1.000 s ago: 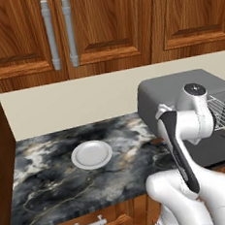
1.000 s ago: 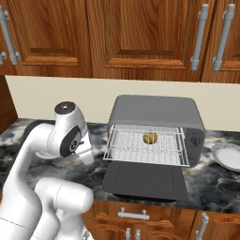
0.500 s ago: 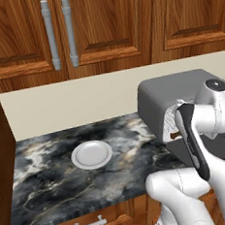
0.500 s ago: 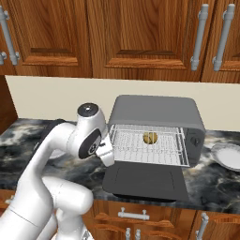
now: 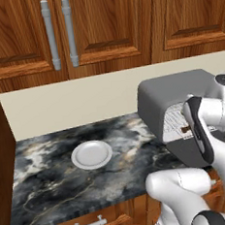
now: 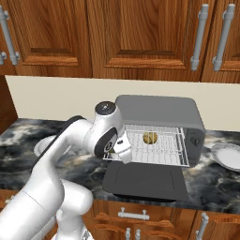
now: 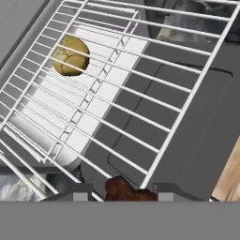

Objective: Open the toaster oven door. Place the bread on the bottom rack in the toaster oven and place the chicken drumstick on the top rack.

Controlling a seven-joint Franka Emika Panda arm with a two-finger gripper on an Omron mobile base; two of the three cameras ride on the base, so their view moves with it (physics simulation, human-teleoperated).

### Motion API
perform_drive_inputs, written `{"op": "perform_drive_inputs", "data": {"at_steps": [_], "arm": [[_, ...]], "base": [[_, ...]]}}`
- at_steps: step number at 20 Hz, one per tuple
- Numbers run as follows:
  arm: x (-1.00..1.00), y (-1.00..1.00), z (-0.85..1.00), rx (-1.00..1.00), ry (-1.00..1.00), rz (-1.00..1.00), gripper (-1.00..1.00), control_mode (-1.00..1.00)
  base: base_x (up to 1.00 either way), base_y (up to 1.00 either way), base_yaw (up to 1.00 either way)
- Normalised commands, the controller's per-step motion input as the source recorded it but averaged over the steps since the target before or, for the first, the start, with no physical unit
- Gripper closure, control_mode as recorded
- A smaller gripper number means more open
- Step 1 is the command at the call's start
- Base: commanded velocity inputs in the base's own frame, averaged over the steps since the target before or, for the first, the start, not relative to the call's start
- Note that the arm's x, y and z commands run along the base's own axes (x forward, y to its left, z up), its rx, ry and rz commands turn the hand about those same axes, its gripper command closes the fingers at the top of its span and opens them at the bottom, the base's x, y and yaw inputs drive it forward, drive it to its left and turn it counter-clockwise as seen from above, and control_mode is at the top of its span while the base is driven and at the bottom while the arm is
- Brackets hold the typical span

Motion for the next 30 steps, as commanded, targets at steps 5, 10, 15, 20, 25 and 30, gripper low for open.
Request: {"op": "perform_drive_inputs", "data": {"at_steps": [5, 10, 15, 20, 25, 30], "arm": [[0.23, -0.40, 0.00, -0.01, 0.00, 0.01, 1.00, -1.00], [0.17, -0.35, 0.00, -0.01, -0.01, 0.08, 1.00, -1.00], [0.16, -0.27, 0.00, -0.02, 0.00, 0.05, 1.00, -1.00], [0.12, -0.06, -0.01, 0.00, 0.00, -0.06, 1.00, -1.00], [0.06, -0.12, -0.13, -0.01, -0.01, -0.04, 1.00, -1.00], [0.06, -0.24, -0.24, -0.01, 0.00, 0.00, 1.00, -1.00]], "base": [[0.00, 0.00, 0.00], [0.00, 0.00, 0.00], [0.00, 0.00, 0.00], [0.00, 0.00, 0.00], [0.00, 0.00, 0.00], [0.00, 0.00, 0.00]]}}
